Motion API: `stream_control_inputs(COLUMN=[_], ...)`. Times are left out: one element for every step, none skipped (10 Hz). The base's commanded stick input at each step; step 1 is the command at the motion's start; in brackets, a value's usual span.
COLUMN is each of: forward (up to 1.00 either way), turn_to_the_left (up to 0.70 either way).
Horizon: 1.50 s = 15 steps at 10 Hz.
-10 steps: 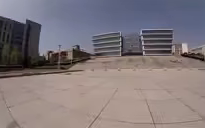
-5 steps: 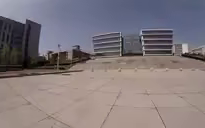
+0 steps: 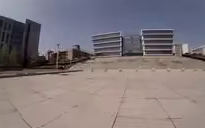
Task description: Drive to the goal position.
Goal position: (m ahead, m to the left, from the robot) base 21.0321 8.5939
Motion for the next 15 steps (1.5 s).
stream_control_inputs(forward=[0.70,0.70,0.70,0.70,0.70,0.70,0.70,0.70,0.70,0.70,0.70,0.70,0.70,0.70,0.70], turn_to_the_left=[0.00,0.00,0.00,0.00,0.00,0.00,0.00,0.00,0.00,0.00,0.00,0.00,0.00,0.00,0.00])
